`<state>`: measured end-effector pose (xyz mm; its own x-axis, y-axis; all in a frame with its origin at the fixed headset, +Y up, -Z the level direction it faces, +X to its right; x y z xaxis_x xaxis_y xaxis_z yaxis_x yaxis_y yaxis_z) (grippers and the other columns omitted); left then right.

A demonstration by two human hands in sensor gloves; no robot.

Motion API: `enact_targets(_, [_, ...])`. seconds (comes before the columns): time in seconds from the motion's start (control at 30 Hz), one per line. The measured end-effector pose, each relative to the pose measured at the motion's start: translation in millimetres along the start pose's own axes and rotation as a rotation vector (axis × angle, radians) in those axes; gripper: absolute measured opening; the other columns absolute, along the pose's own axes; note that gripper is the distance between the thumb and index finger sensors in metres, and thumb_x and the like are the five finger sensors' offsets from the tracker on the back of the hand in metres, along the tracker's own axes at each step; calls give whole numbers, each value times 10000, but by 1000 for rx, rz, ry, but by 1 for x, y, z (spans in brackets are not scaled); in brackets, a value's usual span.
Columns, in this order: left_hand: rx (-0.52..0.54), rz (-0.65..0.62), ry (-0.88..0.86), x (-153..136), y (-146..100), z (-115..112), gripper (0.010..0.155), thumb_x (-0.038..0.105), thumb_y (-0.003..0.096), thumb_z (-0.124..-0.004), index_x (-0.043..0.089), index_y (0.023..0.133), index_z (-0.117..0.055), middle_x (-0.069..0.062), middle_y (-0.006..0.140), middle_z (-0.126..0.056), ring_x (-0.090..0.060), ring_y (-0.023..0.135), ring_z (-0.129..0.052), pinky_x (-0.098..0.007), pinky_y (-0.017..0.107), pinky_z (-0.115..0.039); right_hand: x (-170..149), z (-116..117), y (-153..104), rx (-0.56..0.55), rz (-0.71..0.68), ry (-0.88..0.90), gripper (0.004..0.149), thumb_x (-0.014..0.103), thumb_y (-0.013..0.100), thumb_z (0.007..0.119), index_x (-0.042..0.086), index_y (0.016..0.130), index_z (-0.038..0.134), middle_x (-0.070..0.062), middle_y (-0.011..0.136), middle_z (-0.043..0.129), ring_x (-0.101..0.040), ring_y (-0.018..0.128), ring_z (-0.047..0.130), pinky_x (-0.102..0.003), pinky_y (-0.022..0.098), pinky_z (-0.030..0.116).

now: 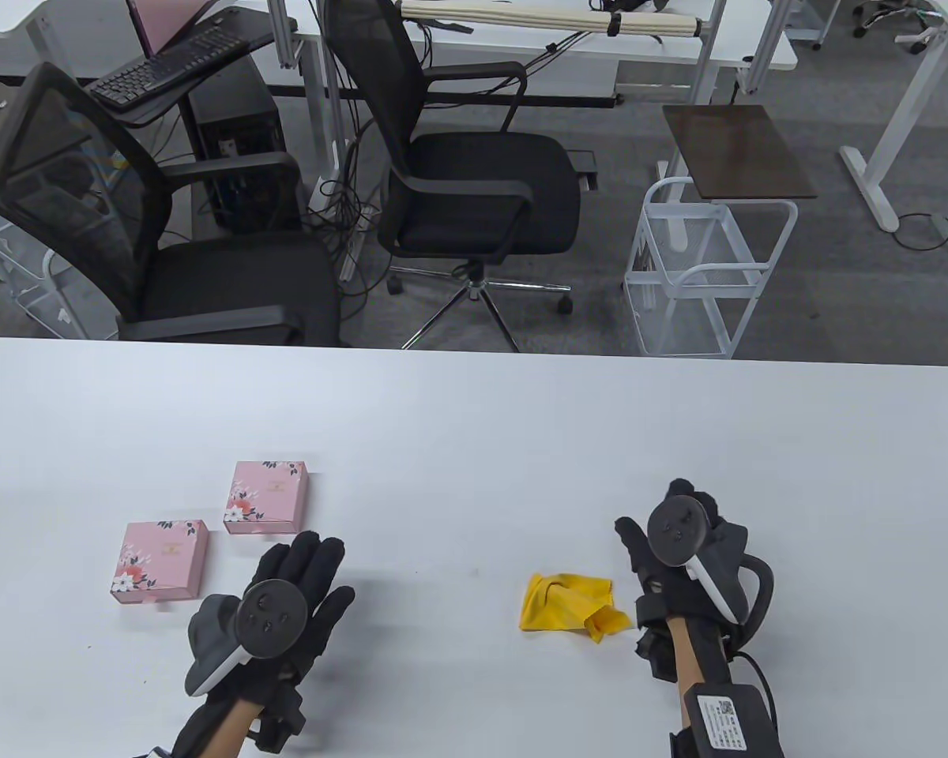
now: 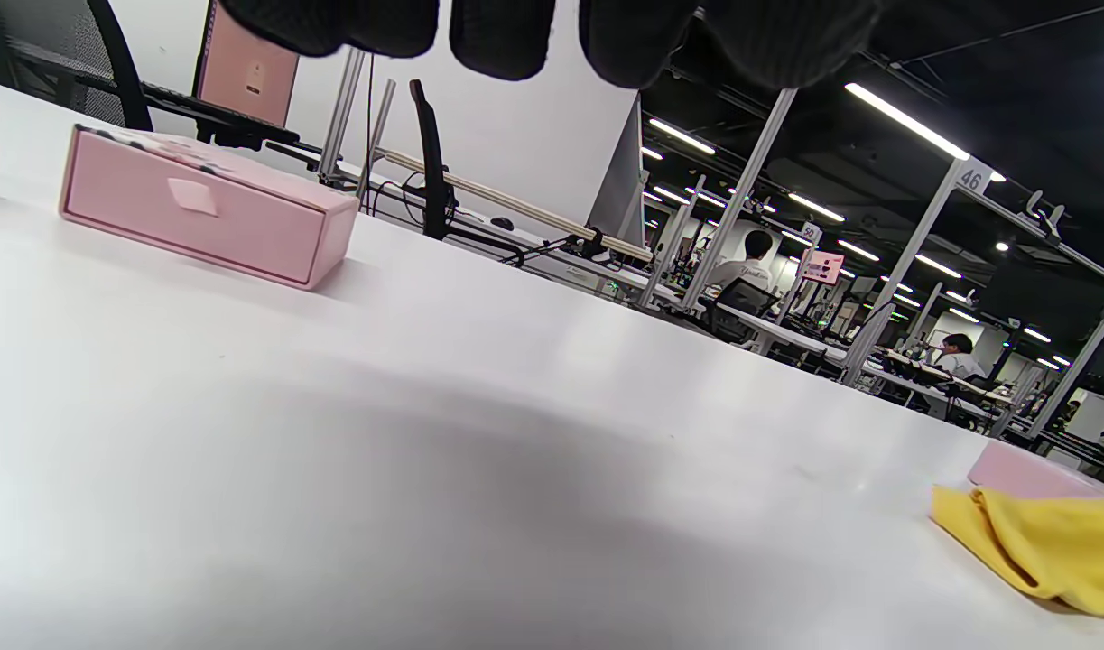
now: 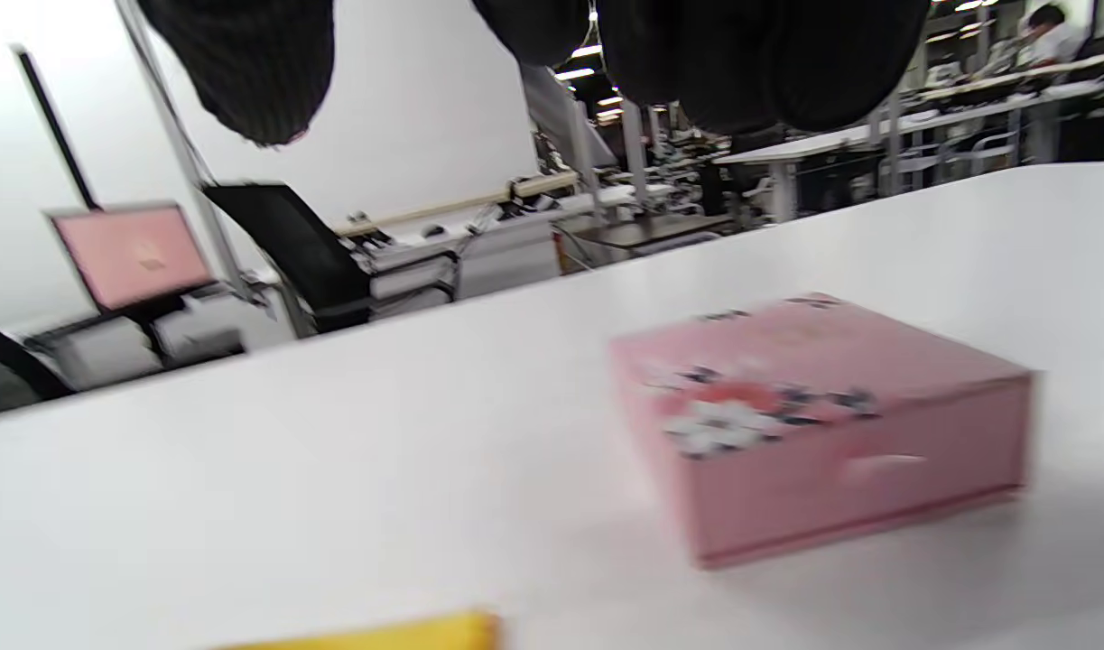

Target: Dust necklace

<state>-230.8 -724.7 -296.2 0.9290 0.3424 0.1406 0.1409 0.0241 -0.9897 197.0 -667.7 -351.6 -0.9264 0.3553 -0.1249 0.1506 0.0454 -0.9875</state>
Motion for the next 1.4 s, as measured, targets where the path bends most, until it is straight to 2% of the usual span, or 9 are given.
enact_targets(0.1, [5,16,-4,-3,0,0,652,532,590,-623,268,1166,-473,-119,1246,-436,-465,1067,-413,-601,770,-486,22,1,-17,-12,-75,67,787,504,642,705,-5,1155,395,-386,1131,439,-630,914,586,-663,680,586])
enact_targets(0.33, [12,48,5,-6,1,4,674,551,583,-633,255,1168,-479,-130,1243,-442,-463,1066,-419,-599,768,-497,62,22,-50,-23,-206,132,744,499,648,699,4,1145,449,-369,1116,500,-607,896,633,-644,668,615])
enact_targets(0.5, [59,125,-14,-20,0,14,696,567,577,-646,249,1171,-473,-136,1245,-436,-467,1067,-410,-603,769,-490,68,39,-62,-56,-239,124,728,496,648,701,9,1139,472,-361,1109,523,-597,886,652,-637,663,625])
enact_targets(0.63, [92,189,-42,-33,1,22,711,575,575,-657,248,1176,-463,-143,1248,-423,-472,1069,-397,-610,770,-480,68,50,-66,-40,-244,78,719,492,648,700,11,1135,481,-355,1106,530,-593,881,661,-634,662,628])
enact_targets(0.8, [136,309,-60,-59,6,37,763,609,564,-673,248,1187,-423,-152,1259,-381,-472,1079,-352,-614,784,-444,67,50,-72,-68,-251,57,709,490,645,700,15,1130,493,-351,1100,542,-585,880,666,-627,660,635])
enact_targets(0.87, [124,373,-48,-75,10,40,781,616,563,-676,244,1192,-401,-155,1262,-359,-476,1081,-326,-620,788,-422,66,49,-73,-76,-253,65,704,486,646,701,15,1129,496,-347,1099,547,-581,877,672,-626,658,638])
enact_targets(1.07, [-78,614,-55,-132,19,35,858,639,570,-663,247,1202,-237,-162,1266,-148,-510,1065,-113,-651,784,-232,67,54,-74,-33,-261,99,729,485,651,689,8,1144,441,-367,1116,483,-605,896,622,-644,671,606])
enact_targets(1.2, [-190,738,-62,-161,19,24,920,657,563,-664,232,1189,-140,-197,1239,-44,-555,1039,-49,-662,771,-184,69,54,-75,-41,-272,76,731,487,650,689,10,1145,440,-370,1116,482,-603,896,623,-643,669,609])
enact_targets(1.4, [-233,805,-24,-172,19,8,960,651,558,-692,210,1172,-100,-238,1214,-47,-572,1053,-136,-675,774,-249,69,55,-75,-32,-271,73,718,478,653,683,10,1143,446,-369,1115,485,-602,895,625,-641,668,612])
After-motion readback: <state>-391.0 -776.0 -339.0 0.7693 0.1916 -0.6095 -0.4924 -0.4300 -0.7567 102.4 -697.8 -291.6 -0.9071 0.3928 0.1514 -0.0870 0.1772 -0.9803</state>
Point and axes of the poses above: the tracker on the back of each hand, its own x axis roughly to the thumb side, its own y axis roughly from the wrist to the fingertips, z = x × y, the point moved 1 cm from there along y, roughly from the wrist to the fingertips
